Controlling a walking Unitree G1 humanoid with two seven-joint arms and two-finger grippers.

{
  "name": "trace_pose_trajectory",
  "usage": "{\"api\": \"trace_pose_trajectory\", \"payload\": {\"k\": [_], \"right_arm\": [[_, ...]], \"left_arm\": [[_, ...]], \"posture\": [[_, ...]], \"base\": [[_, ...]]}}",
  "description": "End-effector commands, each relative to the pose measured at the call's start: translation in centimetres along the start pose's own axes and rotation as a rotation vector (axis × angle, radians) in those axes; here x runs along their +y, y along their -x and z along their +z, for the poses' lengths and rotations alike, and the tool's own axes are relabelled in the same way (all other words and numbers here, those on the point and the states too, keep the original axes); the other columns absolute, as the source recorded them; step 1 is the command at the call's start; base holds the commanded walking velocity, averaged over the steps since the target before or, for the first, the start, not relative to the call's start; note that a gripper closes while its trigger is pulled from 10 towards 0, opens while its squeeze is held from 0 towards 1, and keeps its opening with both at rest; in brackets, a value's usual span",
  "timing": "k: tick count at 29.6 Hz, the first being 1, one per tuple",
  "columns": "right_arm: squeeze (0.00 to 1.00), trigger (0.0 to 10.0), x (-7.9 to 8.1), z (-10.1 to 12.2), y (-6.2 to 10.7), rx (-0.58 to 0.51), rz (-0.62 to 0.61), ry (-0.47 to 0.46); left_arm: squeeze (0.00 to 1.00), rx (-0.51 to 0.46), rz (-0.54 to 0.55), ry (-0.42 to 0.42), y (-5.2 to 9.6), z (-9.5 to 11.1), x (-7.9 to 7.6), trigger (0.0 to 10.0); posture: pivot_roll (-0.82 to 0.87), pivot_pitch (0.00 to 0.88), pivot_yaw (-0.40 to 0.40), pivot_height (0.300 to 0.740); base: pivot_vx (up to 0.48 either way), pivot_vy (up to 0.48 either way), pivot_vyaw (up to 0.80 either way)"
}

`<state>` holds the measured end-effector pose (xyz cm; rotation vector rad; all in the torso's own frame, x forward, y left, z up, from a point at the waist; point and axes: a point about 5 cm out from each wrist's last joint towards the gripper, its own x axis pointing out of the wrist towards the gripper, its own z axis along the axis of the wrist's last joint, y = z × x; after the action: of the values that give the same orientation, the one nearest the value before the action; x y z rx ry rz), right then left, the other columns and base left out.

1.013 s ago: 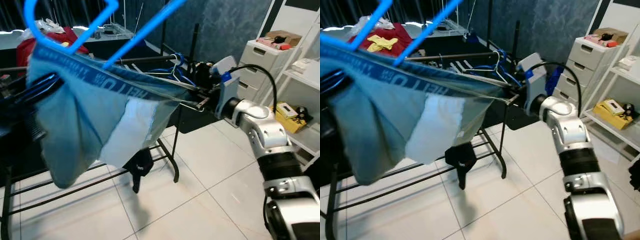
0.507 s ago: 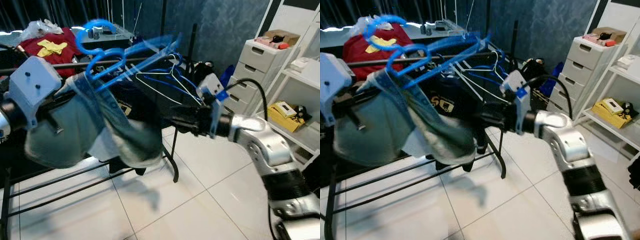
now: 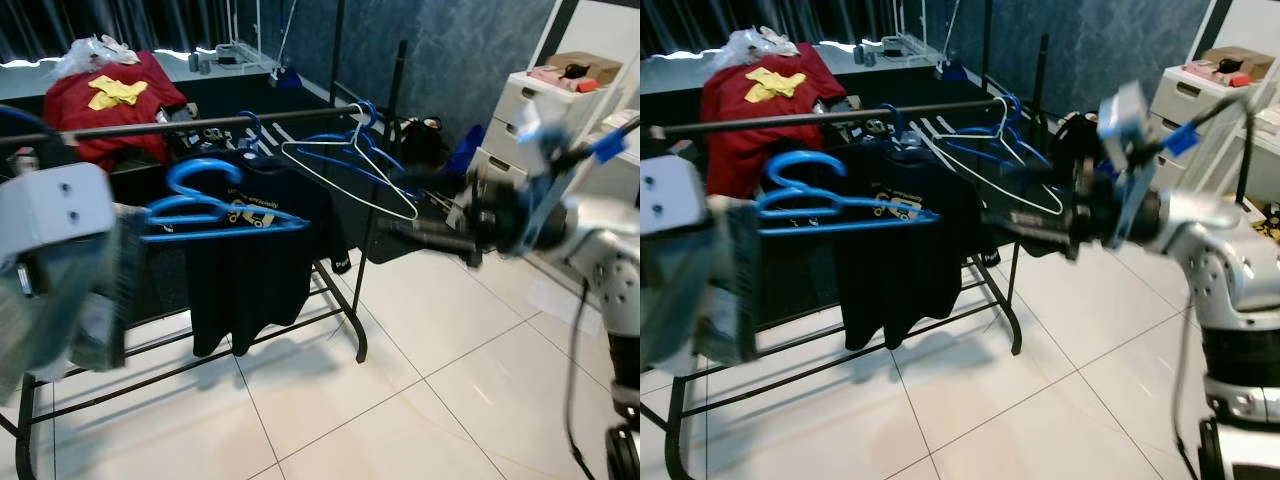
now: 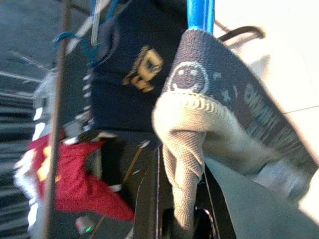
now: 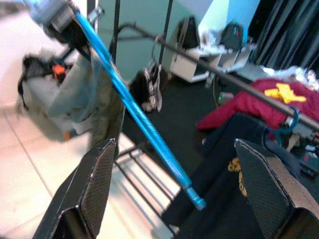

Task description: Hang hanger

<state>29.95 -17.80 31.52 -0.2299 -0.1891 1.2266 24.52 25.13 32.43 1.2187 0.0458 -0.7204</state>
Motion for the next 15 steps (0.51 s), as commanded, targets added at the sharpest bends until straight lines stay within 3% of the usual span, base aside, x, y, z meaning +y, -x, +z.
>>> {"api": "trace_pose_trajectory", "payload": {"k": [1,2,3,4,15], "right_arm": [[0.47,10.0,0.0,-0.6,-0.2,0.030,0.006,-0.005],[0.47,10.0,0.3,-1.0,-0.4,0.063,0.028,0.009],[0.00,10.0,0.3,-1.1,-0.7,0.105,0.073,0.037],[0.00,10.0,0.3,-0.7,-1.1,0.138,0.144,0.072],[0.00,10.0,1.6,-0.7,-2.5,0.177,0.331,0.086]], "left_arm": [[0.00,0.012,-0.039,-0.024,0.2,0.4,0.1,10.0],[0.00,-0.009,-0.067,-0.028,0.0,0.8,-0.1,10.0],[0.00,-0.028,-0.127,-0.030,-0.2,1.2,-0.5,10.0],[0.00,-0.041,-0.194,-0.033,-0.5,1.4,-1.0,10.0],[0.00,-0.099,-0.253,-0.036,-1.5,2.5,-1.5,10.0]], "posture": [[-0.02,0.000,-0.033,0.740],[-0.02,0.000,-0.033,0.740],[-0.02,0.000,-0.028,0.740],[-0.02,0.000,-0.029,0.740],[-0.02,0.000,-0.031,0.740]], "base": [[0.000,0.000,0.00],[0.000,0.000,0.00],[0.000,0.000,0.00],[0.000,0.000,0.00],[0.000,0.000,0.00]]}}
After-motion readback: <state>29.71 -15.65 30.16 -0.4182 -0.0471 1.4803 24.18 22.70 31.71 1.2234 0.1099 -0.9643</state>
